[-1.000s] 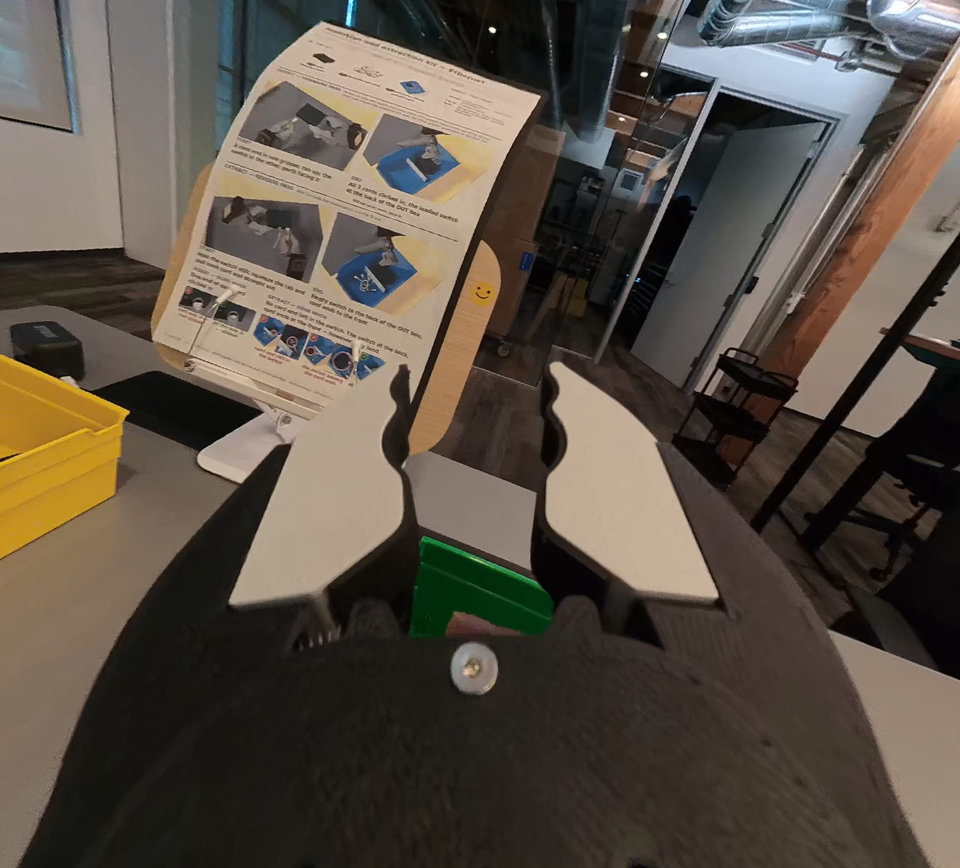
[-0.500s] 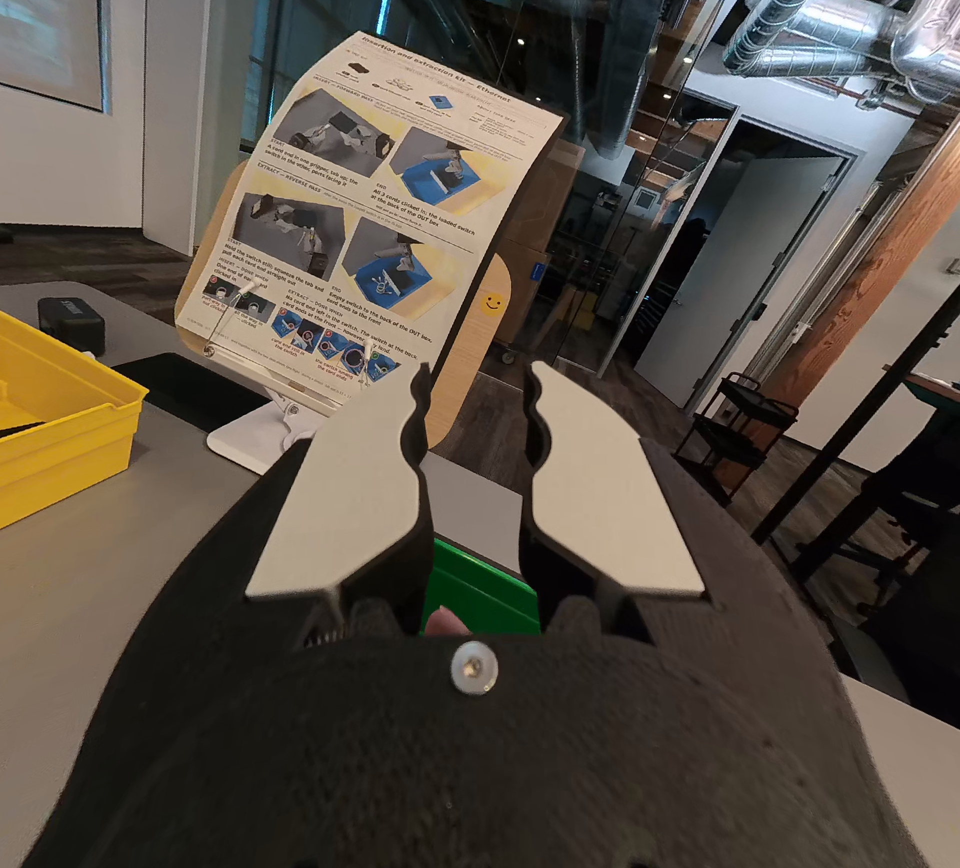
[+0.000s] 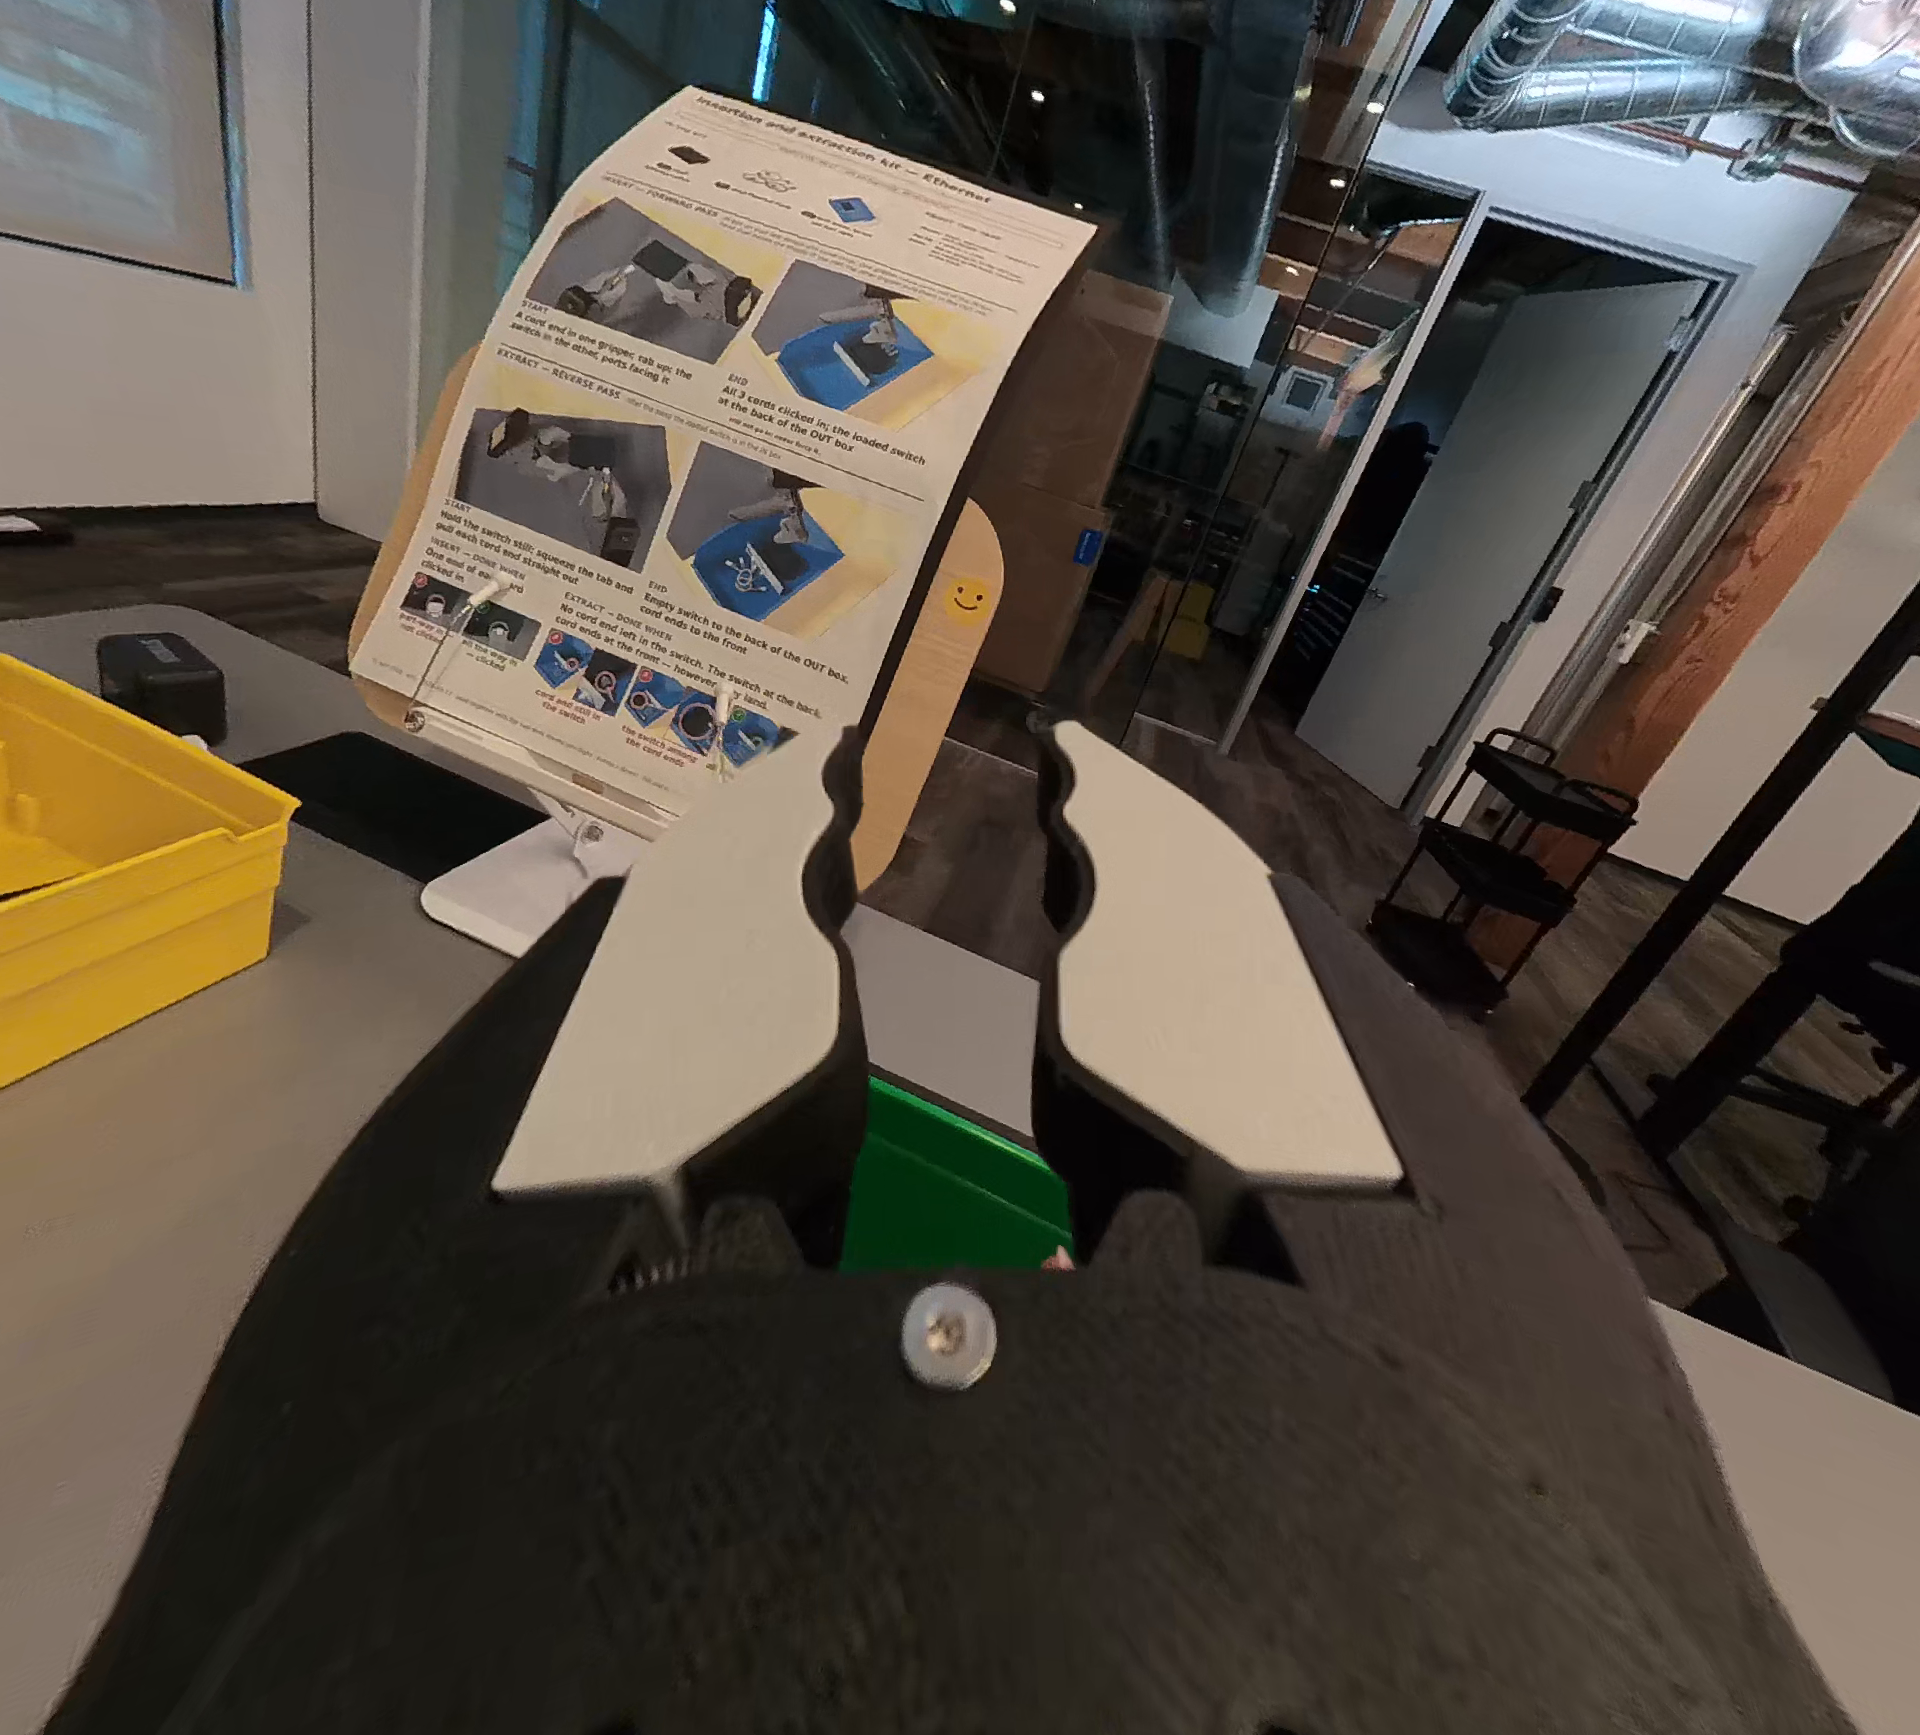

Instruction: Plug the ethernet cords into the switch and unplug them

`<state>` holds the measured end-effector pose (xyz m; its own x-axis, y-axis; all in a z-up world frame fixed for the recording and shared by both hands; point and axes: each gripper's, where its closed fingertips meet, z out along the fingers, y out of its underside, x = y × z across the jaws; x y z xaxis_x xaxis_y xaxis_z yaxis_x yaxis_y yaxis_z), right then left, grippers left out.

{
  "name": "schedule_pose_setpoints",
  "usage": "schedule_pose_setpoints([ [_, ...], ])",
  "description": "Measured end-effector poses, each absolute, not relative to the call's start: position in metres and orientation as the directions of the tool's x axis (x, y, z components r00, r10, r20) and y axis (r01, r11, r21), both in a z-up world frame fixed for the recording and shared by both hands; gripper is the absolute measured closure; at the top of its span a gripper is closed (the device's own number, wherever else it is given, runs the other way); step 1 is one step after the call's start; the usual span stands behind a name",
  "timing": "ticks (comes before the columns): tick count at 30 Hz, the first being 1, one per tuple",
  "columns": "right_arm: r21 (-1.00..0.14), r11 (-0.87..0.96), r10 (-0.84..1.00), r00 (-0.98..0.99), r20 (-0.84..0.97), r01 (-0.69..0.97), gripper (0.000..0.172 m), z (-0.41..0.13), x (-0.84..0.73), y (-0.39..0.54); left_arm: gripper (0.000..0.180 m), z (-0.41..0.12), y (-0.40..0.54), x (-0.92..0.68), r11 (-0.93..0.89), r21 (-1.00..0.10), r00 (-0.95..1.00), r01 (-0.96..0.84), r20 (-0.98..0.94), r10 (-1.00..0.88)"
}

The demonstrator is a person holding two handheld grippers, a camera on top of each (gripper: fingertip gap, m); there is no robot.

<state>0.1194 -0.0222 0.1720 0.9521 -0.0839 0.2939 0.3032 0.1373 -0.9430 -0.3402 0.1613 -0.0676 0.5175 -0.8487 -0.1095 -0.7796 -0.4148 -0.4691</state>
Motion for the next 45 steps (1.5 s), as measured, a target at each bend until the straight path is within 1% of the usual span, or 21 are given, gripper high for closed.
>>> schedule_pose_setpoints([
  [2,-0.939,0.120,-0.106,0.945,0.310,0.321,0.139,0.170,0.124,-0.022,0.137,-0.066,0.157,-0.347,-0.446,-0.413,0.520,-0.794,-0.079,-0.851],
  [3,-0.938,0.116,-0.116,0.943,0.313,0.326,0.139,0.170,0.126,-0.022,0.131,-0.058,0.158,-0.346,-0.440,-0.415,0.513,-0.796,-0.078,-0.855],
  [5,-0.938,0.121,-0.121,0.943,0.310,0.324,0.139,0.170,0.127,-0.022,0.127,-0.028,0.161,-0.338,-0.418,-0.474,0.505,-0.775,-0.068,-0.860],
  [7,-0.942,0.121,-0.117,0.947,0.301,0.314,0.139,0.169,0.127,-0.020,0.125,0.006,0.161,-0.321,-0.416,-0.537,0.492,-0.734,0.001,-0.871],
  [9,-0.943,0.112,-0.102,0.948,0.302,0.313,0.138,0.165,0.124,-0.015,0.122,0.027,0.168,-0.303,-0.399,-0.556,0.465,-0.729,0.025,-0.885],
  [10,-0.939,0.108,-0.099,0.943,0.318,0.328,0.138,0.163,0.123,-0.013,0.123,0.029,0.174,-0.294,-0.346,-0.552,0.423,-0.758,-0.013,-0.906],
  [11,-0.928,0.105,-0.096,0.933,0.348,0.357,0.138,0.161,0.122,-0.010,0.126,0.025,0.180,-0.286,-0.260,-0.531,0.351,-0.806,-0.076,-0.933],
  [13,-0.916,0.052,-0.118,0.913,0.390,0.398,0.137,0.150,0.130,-0.006,0.135,0.008,0.196,-0.280,-0.055,-0.414,0.178,-0.908,-0.263,-0.948],
  [15,-0.946,-0.116,-0.130,0.940,0.317,0.303,0.134,0.122,0.158,-0.003,0.144,-0.013,0.207,-0.275,0.078,-0.301,0.034,-0.950,-0.350,-0.936],
  [17,-0.930,-0.334,-0.108,0.973,0.202,0.156,0.124,0.078,0.187,-0.007,0.140,-0.031,0.206,-0.260,0.157,-0.274,-0.057,-0.949,-0.341,-0.938],
  [19,-0.862,-0.504,-0.159,0.975,0.153,0.053,0.122,0.038,0.223,-0.021,0.136,-0.049,0.205,-0.252,0.246,-0.199,-0.169,-0.949,-0.337,-0.926],
  [21,-0.791,-0.611,-0.189,0.977,0.095,-0.041,0.116,0.006,0.243,-0.036,0.132,-0.065,0.205,-0.248,0.314,-0.119,-0.261,-0.942,-0.325,-0.909],
  [22,-0.758,-0.647,-0.192,0.980,0.057,-0.082,0.114,-0.007,0.247,-0.041,0.135,-0.072,0.205,-0.247,0.342,-0.088,-0.301,-0.936,-0.309,-0.902],
  [24,-0.687,-0.713,-0.219,0.976,0.024,-0.143,0.113,-0.030,0.255,-0.048,0.132,-0.080,0.204,-0.243,0.383,-0.063,-0.352,-0.922,-0.277,-0.894],
  [26,-0.595,-0.784,-0.253,0.966,0.046,-0.177,0.114,-0.053,0.264,-0.057,0.127,-0.087,0.202,-0.241,0.395,-0.054,-0.373,-0.917,-0.228,-0.899],
  [27,-0.558,-0.807,-0.271,0.961,0.059,-0.193,0.113,-0.061,0.268,-0.060,0.124,-0.089,0.203,-0.241,0.402,-0.051,-0.383,-0.914,-0.216,-0.898],
  [30,-0.518,-0.822,-0.303,0.952,0.046,-0.237,0.114,-0.073,0.274,-0.063,0.119,-0.094,0.197,-0.240,0.395,-0.088,-0.380,-0.914,-0.150,-0.913],
  [34,-0.457,-0.848,-0.307,0.952,0.011,-0.268,0.115,-0.082,0.274,-0.075,0.123,-0.098,0.190,-0.237,0.448,-0.124,-0.432,-0.885,-0.137,-0.891],
  [37,-0.458,-0.836,-0.304,0.950,-0.073,-0.302,0.118,-0.078,0.269,-0.085,0.123,-0.107,0.198,-0.238,0.485,-0.081,-0.470,-0.871,-0.155,-0.869],
  [42,-0.445,-0.827,-0.332,0.937,-0.107,-0.343,0.118,-0.079,0.276,-0.108,0.118,-0.137,0.204,-0.245,0.540,0.021,-0.538,-0.841,-0.131,-0.833],
  [45,-0.415,-0.837,-0.339,0.933,-0.121,-0.357,0.119,-0.085,0.277,-0.115,0.119,-0.147,0.209,-0.242,0.554,0.026,-0.551,-0.832,-0.145,-0.822],
])
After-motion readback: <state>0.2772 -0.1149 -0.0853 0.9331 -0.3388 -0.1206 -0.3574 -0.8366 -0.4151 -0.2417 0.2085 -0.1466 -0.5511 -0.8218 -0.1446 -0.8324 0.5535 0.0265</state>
